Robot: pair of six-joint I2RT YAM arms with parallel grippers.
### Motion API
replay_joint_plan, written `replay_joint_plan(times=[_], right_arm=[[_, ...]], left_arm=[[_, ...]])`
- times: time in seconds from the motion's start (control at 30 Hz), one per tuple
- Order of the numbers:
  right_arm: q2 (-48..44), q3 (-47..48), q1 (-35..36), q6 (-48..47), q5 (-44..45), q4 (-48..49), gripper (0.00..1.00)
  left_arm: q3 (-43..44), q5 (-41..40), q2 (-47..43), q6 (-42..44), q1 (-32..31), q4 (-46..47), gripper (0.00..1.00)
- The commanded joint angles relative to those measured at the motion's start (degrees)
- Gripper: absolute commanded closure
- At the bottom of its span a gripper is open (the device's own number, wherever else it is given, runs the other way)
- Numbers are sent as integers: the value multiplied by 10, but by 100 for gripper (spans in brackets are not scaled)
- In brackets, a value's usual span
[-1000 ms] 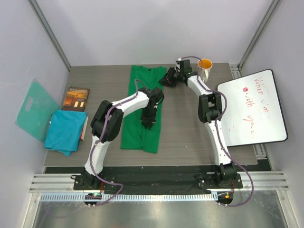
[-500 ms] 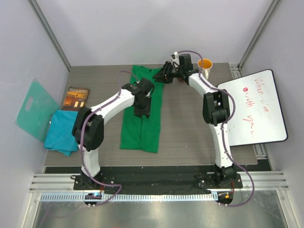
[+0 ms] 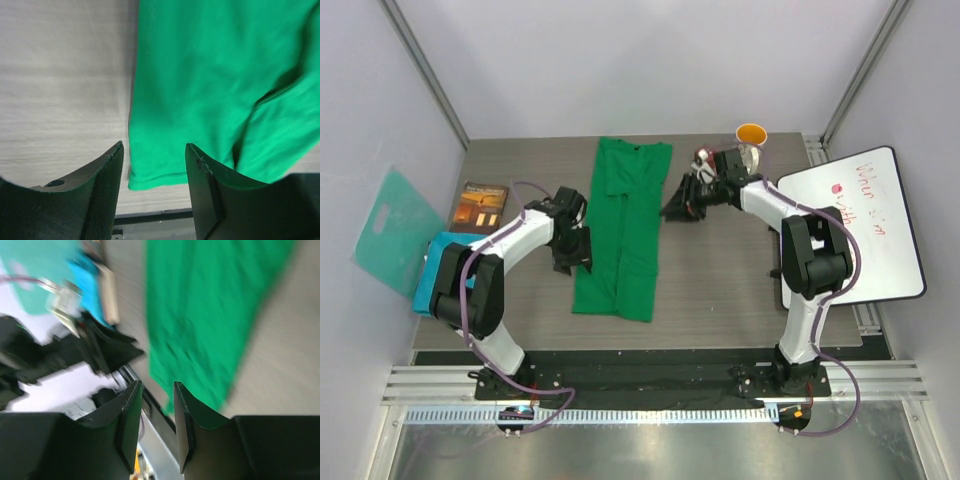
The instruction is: Fold and stack the t-shirts
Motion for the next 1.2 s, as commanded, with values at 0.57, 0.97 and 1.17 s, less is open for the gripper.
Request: replay_joint_plan(times=[0.57, 0.97, 1.17], right_arm=[[-125, -314, 140, -133, 84, -121, 47], [-80, -311, 145, -119, 75, -61, 42], [-34, -271, 164, -117, 68, -60, 41]], left_arm=[[-195, 123, -98, -24, 89, 93, 43], [-190, 218, -6, 1, 95, 92, 44], [-171, 222, 19, 25, 97, 69, 46]])
